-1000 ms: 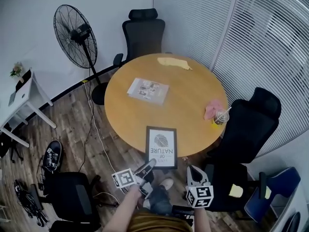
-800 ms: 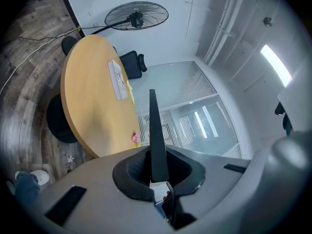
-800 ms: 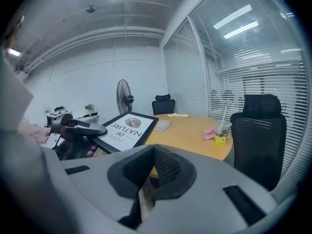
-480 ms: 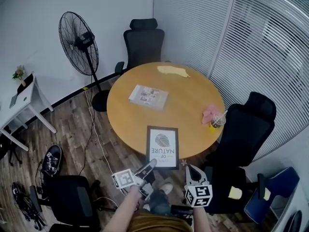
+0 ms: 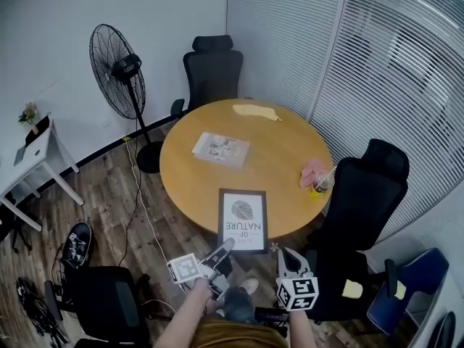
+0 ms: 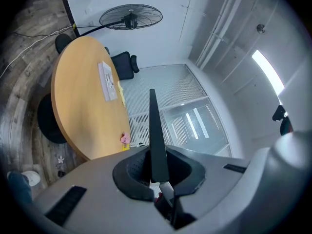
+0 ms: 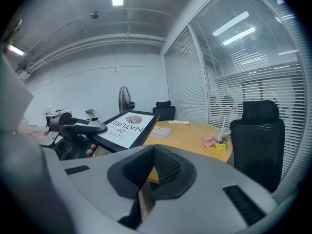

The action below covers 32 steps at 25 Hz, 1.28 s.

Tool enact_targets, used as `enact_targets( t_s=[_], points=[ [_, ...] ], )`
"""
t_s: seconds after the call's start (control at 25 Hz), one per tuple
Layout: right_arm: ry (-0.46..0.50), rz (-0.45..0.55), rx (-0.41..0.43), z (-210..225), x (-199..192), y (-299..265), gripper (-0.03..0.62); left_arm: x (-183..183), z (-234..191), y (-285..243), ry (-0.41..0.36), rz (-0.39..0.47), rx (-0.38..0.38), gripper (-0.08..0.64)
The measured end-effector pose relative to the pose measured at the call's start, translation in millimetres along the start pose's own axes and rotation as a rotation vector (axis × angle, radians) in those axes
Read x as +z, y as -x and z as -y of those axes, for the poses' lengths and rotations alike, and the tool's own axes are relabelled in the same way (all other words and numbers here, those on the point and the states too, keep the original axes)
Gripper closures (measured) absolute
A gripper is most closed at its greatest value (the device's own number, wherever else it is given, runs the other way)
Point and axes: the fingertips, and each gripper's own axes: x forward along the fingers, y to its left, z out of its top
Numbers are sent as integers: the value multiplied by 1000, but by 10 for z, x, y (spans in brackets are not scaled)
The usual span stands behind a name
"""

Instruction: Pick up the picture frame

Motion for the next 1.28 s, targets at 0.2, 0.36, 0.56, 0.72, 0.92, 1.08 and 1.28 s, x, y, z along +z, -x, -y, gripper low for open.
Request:
enact_targets(
  t_s=[0.2,0.36,0.56,0.72,0.92,1.08,1.28],
  points=[
    [-2,7,1,8,2,44,580,-66,-100,78,-30,-19,85,509],
    [-2,6,1,16,-10,53,580,-47,-75,85,-32,-6,65,509],
    [-3,6,0,26,-13,75,580,-79,176,-20,72,27,-117,509],
    [-7,7,8,37,-67,73,580,-81,292,-58,76,31,-166,509],
    [-15,8,24,18,-22,77,580,-68,237,-63,73,27,-131,509],
    [-21,7,28,25,-46,79,580,-88,316,-110,112,34,-192,509],
    [-21,11,20,66,-23,94,580,-69,272,-92,72,31,-152,509]
  ],
)
